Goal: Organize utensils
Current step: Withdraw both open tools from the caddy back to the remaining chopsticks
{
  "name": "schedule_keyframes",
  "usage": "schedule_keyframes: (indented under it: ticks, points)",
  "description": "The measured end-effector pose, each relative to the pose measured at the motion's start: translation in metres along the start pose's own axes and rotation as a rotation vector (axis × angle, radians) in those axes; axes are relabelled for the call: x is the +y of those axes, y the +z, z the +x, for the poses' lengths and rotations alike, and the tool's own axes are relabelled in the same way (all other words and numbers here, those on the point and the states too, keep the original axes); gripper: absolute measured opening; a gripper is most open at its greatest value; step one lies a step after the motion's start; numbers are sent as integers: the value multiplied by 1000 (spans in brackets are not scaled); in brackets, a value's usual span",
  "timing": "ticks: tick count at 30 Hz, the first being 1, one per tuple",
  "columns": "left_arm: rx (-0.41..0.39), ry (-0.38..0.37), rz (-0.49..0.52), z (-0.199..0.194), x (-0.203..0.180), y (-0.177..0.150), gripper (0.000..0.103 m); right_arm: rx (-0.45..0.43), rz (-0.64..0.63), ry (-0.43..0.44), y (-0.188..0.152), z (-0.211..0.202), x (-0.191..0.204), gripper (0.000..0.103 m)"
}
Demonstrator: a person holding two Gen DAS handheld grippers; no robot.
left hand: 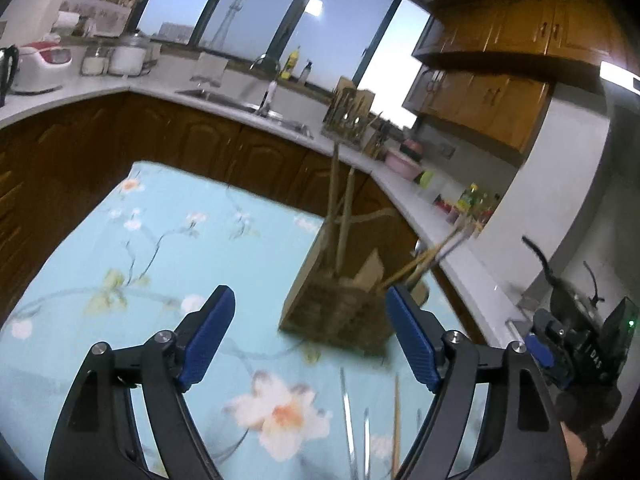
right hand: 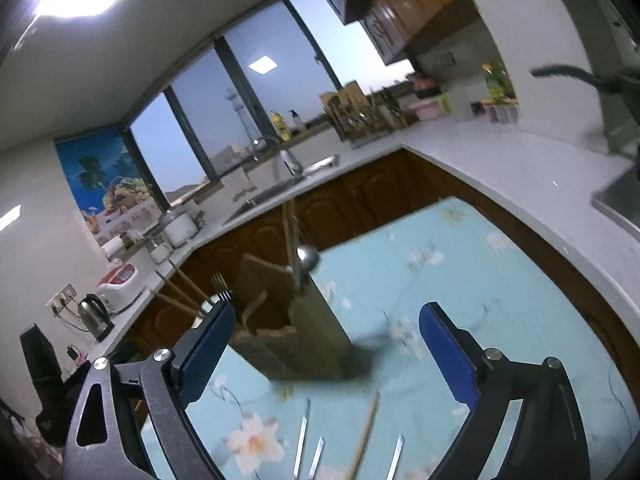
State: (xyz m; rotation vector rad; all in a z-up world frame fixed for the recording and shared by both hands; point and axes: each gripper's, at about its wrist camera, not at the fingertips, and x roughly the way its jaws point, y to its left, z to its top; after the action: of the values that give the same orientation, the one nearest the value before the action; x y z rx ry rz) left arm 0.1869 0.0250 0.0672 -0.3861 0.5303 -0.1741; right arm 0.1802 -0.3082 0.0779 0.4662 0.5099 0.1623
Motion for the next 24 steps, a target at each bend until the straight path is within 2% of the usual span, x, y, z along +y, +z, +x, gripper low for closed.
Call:
schedule_keyframes:
  ticks: [12,17,24]
  points:
    - [133,74,-33,-15,24,-63,80,125,-1,-105,-76,-23,-24,95]
    - [183,76,-7,-11,17,-80,80,152,-1,-114,-90,-24,-29,95]
    - [225,66,36,-3,3,-84,80,176,-7,-118,-92,-17,-27,95]
